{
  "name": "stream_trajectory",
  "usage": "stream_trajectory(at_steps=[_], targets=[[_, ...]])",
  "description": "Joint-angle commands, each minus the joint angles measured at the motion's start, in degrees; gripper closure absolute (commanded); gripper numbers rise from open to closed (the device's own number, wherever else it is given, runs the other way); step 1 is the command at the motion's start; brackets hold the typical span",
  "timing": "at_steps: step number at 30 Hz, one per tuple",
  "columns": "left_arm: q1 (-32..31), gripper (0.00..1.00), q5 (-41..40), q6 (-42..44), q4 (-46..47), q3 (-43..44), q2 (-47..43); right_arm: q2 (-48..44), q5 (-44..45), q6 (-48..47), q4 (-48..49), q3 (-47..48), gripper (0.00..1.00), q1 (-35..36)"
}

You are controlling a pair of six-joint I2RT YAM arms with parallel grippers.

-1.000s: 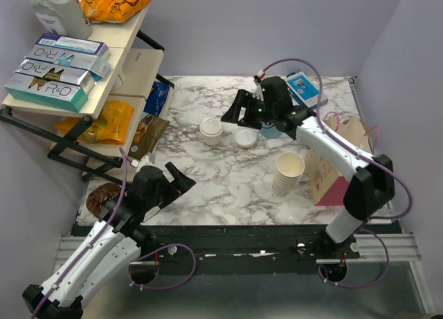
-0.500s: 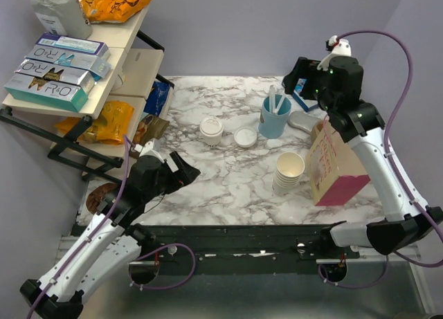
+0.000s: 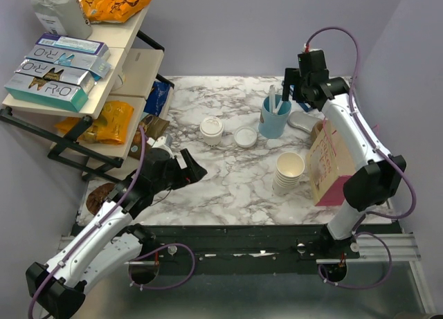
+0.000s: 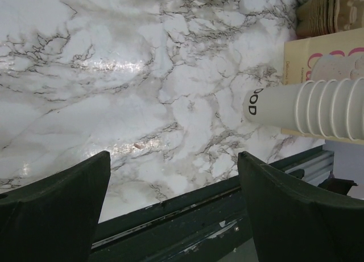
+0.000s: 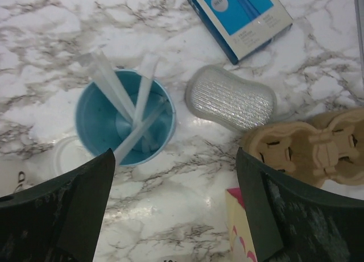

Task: Pack the takeout coffee

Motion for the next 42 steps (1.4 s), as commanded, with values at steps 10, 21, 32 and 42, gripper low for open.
stream_trajectory(at_steps=[10,21,32,42], targets=[[0.2,0.01,0.2,2.3,0.7,1.4,0.1,-2.6,4.8,3.1,-5.3,-10.1,0.14,-6.9],[0.4,0.01,0.3,3.4,1.7,0.7,1.8,-7.9,7.4,3.0,-5.9,-21.8,0.18,-9.4],[1.0,0.01,1.2,4.6,2.7,0.9,4.2,-8.9,3.1,-8.8,9.7,-26.9,0.27,-9.8],[1.6,0.01,1.7,5.1,2.8,0.9,5.3,-1.6,0.4,-11.9,7.7,-23.0,0.41,-10.4]])
